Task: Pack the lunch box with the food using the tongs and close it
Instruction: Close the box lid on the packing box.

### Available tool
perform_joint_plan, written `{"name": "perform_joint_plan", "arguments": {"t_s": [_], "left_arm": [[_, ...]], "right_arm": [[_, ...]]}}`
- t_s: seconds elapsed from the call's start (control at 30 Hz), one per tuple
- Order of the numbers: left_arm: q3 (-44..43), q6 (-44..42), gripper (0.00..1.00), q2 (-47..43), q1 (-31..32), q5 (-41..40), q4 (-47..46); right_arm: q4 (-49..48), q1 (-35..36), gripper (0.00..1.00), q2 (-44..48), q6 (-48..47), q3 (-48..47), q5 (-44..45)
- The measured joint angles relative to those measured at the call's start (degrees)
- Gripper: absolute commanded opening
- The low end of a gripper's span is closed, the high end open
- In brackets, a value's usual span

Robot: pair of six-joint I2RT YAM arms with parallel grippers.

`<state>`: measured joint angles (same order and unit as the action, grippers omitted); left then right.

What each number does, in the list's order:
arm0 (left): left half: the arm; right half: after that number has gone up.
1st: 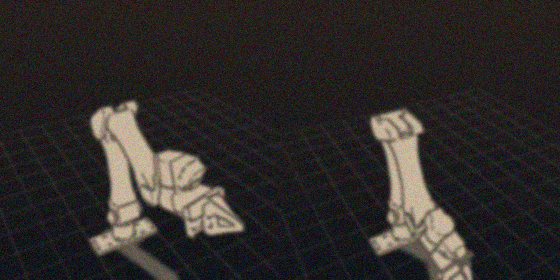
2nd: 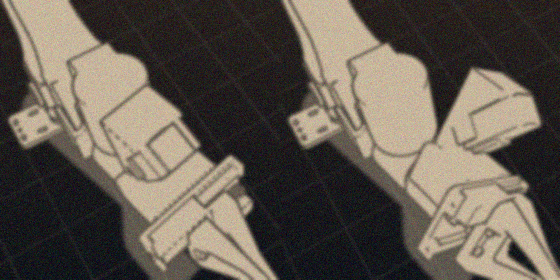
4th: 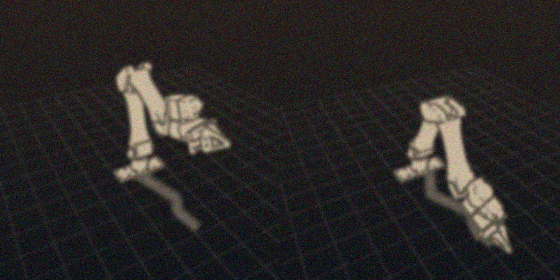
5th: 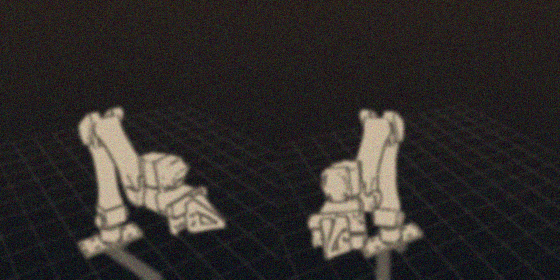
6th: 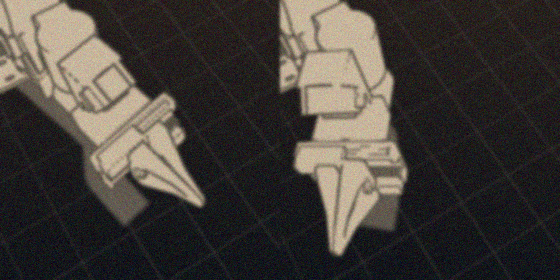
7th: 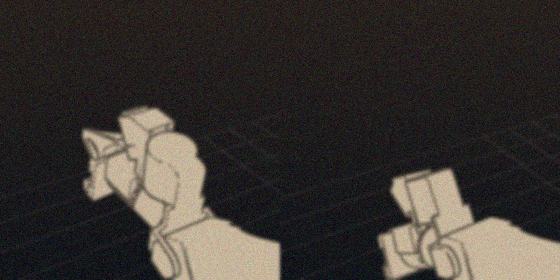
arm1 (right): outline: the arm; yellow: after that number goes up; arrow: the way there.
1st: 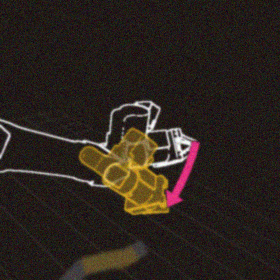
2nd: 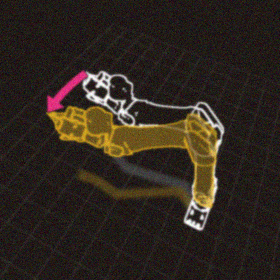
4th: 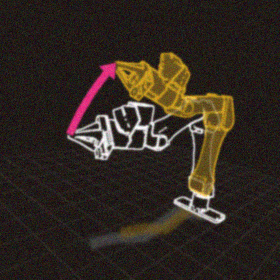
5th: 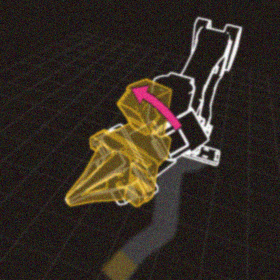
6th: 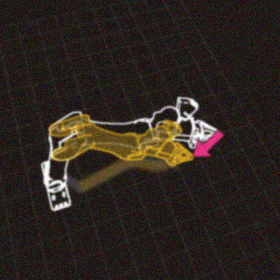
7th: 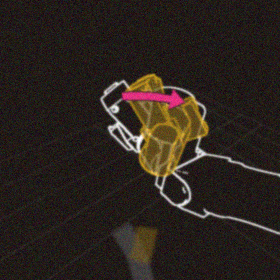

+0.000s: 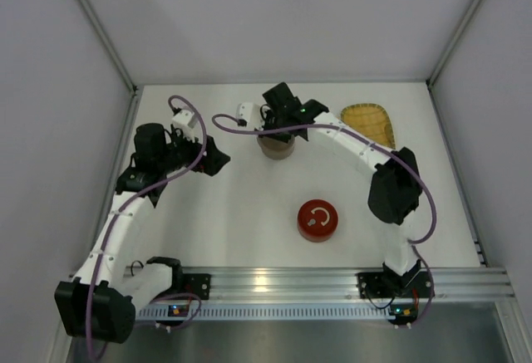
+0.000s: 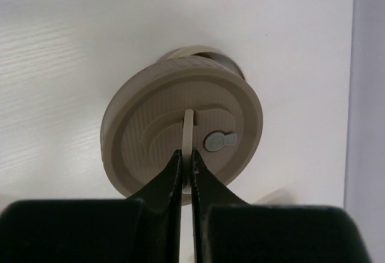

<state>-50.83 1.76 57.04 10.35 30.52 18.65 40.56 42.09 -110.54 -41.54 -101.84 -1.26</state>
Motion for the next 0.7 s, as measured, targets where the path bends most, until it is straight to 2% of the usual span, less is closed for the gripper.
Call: {"name": "perform_joint_plan", "arguments": {"t_s": [0.1,0.27,0.7], "left_arm": [[-0.50,1.90,0.98,1.77,-4.68,2.82,-0.07],[-0.48,3.37,0.98,1.81,-6.78,6.21,-0.15],[0.85,4.11,0.98,1.84,-7.39,8.70,-0.55]], "right_arm": [[1.49,-1.05,0.00,-6.69,-1.99,-7.63,0.35],[3.78,-3.17,0.00,-15.28,-4.15,-17.29,0.42],[7.19,-4.39,0.00,-18.97,-7.50,-18.27,-0.70]]}}
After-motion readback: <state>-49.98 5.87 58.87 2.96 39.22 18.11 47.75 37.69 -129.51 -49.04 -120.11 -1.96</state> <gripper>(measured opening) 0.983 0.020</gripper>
